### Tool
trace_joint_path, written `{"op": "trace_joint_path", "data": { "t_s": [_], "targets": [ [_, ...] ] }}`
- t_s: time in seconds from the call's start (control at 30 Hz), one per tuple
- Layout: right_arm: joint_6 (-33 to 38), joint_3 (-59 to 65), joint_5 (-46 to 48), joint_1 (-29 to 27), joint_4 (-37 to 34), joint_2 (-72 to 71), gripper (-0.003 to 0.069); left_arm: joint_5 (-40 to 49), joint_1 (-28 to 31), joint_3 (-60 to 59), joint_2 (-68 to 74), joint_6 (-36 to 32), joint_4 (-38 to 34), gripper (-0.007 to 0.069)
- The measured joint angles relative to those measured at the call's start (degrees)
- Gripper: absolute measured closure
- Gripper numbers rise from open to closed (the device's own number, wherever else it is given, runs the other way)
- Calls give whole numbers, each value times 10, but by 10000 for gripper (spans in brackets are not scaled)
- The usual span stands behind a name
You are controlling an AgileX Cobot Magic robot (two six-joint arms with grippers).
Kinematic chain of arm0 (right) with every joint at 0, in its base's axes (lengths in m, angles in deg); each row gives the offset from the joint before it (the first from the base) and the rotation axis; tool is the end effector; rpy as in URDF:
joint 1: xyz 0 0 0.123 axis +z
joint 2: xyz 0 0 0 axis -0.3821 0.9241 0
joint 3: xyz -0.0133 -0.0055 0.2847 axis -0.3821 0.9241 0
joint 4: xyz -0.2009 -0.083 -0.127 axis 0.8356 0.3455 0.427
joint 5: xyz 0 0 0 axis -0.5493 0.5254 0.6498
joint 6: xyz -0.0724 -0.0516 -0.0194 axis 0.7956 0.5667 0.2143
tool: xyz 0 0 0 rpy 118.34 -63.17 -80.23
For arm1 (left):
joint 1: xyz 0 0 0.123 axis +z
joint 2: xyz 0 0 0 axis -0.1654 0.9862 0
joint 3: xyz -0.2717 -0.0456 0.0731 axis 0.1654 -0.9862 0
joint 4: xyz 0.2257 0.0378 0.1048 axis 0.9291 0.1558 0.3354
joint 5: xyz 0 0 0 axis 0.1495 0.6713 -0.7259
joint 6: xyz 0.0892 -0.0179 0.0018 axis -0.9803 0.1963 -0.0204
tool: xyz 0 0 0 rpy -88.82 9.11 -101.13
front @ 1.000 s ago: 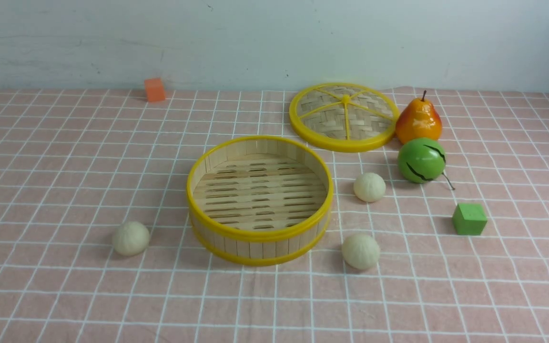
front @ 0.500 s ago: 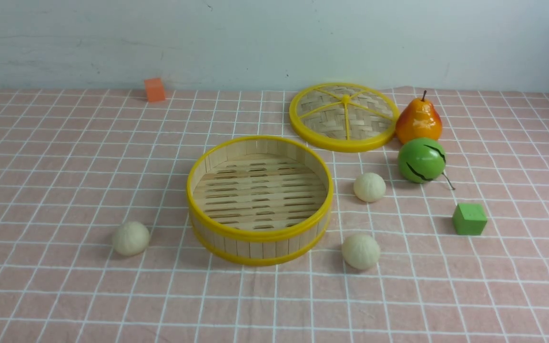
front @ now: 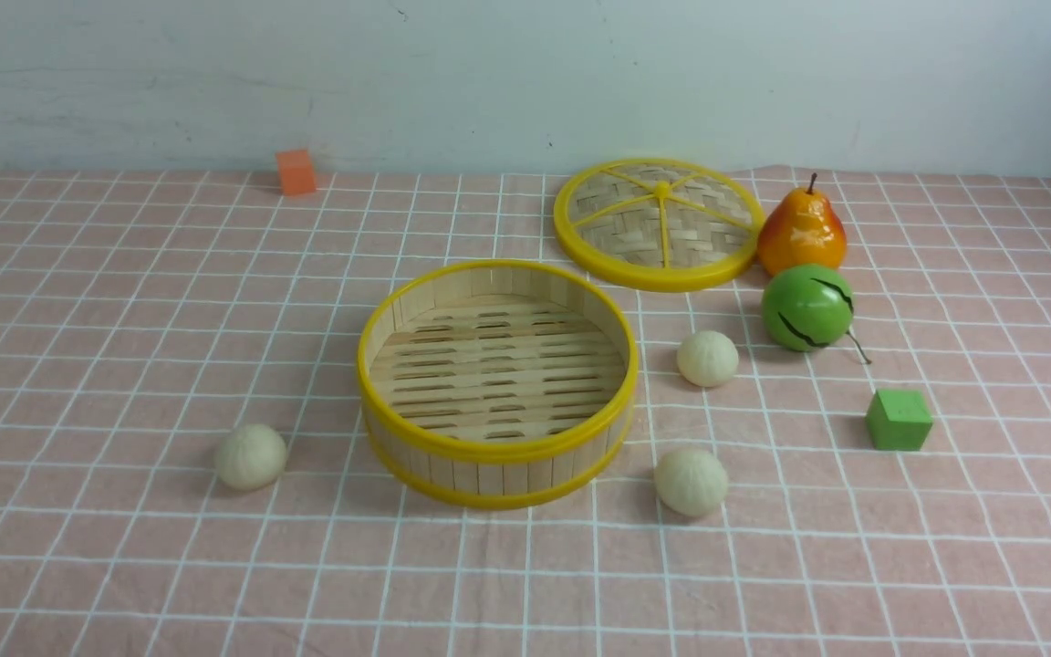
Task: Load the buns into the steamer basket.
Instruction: Use the left arm to grab a steamed stuffed bun
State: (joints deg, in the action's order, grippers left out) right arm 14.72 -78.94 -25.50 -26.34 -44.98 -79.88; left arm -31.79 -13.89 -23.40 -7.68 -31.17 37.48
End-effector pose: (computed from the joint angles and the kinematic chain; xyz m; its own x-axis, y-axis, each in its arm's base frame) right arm 0.0548 -0.0034 0.2172 0.2060 0.0216 -0.9783 0.0582 0.9977 0.0343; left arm 0.0559 -0.0028 0.2102 0.1181 -0.2863 -0.9508 0.0960 0.9564 -0.2760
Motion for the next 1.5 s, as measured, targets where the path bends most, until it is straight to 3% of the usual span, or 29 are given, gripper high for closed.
{"op": "trace_joint_path", "data": {
  "t_s": [0.13,0.2,0.3,0.37,0.43,0.53,0.6,0.63,0.8,0.87,0.9,0.93,1.03,1.07,1.2,1.4,1.47,1.5],
  "targets": [
    [-55,0,-134,0,0,0,419,-103,0,0,0,-24,11,637],
    [-64,0,-156,0,0,0,419,-127,0,0,0,-25,11,637],
    [-80,0,-184,0,0,0,421,-176,-3,0,0,39,12,637],
    [-103,-8,-179,0,15,0,448,-200,-7,8,0,155,18,637],
    [-115,-33,-165,0,47,7,512,-177,-8,42,0,229,51,638],
    [-138,-115,-104,0,123,48,657,-81,-8,168,43,304,172,638],
    [-145,-142,-74,0,143,70,669,-34,-9,221,79,316,213,638],
    [-154,-178,-14,0,165,106,673,17,-9,279,129,330,251,638],
    [-163,-266,186,2,181,269,669,98,-9,393,330,342,302,638],
    [-168,-293,274,15,147,338,669,132,-13,424,412,341,289,638],
    [-168,-296,274,17,142,338,669,142,-15,426,428,340,287,638],
    [-160,-316,343,37,98,388,669,183,-29,447,480,332,270,638],
    [-94,-334,443,74,34,459,669,253,-74,480,553,292,250,638],
    [-38,-337,489,105,-6,503,669,307,-114,504,613,254,238,638],
    [82,-337,508,149,-82,573,663,387,-159,561,726,217,187,638],
    [129,-337,470,154,-114,583,662,416,-133,659,882,209,150,625],
    [132,-337,468,154,-115,583,662,416,-118,684,920,209,147,594],
    [133,-337,466,154,-116,583,662,427,-98,712,961,209,143,533]
  ]
}}
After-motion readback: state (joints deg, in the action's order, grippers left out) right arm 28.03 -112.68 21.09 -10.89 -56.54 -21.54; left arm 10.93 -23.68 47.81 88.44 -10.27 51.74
